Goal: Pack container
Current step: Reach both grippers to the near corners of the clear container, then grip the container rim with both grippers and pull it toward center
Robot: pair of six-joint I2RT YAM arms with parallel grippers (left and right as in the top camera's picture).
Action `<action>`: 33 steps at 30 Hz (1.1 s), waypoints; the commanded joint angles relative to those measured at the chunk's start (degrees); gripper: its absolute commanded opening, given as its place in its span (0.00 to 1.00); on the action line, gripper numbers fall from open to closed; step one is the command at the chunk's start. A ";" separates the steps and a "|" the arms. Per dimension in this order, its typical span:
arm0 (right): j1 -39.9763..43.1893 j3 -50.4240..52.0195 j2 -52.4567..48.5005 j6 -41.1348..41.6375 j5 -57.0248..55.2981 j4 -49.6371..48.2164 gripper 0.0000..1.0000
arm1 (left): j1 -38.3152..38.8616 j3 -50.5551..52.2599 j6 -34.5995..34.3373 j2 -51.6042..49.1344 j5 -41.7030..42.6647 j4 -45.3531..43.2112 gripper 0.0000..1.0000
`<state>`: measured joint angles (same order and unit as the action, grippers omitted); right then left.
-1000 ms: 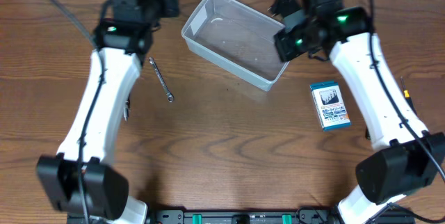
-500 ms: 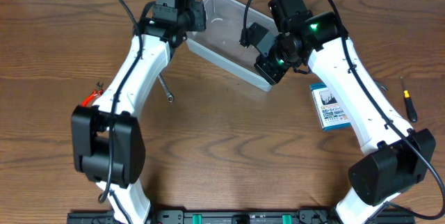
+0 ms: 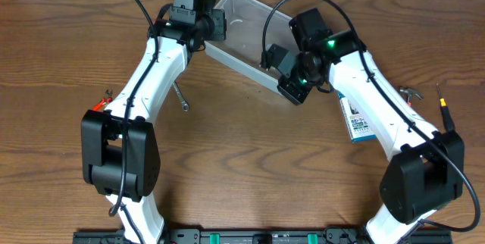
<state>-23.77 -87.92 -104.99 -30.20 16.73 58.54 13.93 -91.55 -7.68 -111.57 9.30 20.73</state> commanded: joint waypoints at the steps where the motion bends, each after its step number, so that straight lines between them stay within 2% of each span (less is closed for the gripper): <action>1: 0.15 2.21 -0.15 -0.72 0.66 -1.49 0.01 | 0.20 -0.83 0.15 -2.05 0.79 0.68 0.06; 15: 0.35 7.69 -0.15 -0.63 0.13 -7.37 0.01 | 0.28 -0.68 0.15 -5.99 0.79 1.95 0.06; 20: 1.33 7.82 -0.15 2.54 -4.00 -9.64 0.01 | 0.31 -0.66 0.15 -6.16 0.79 3.15 0.06; 33: 5.42 7.82 -0.15 3.58 -4.72 -9.57 0.01 | 0.31 -0.57 0.13 -6.16 0.79 7.39 0.06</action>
<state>-18.94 -80.40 -104.99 -27.42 12.34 48.82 14.04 -91.55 -7.68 -116.90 10.15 27.22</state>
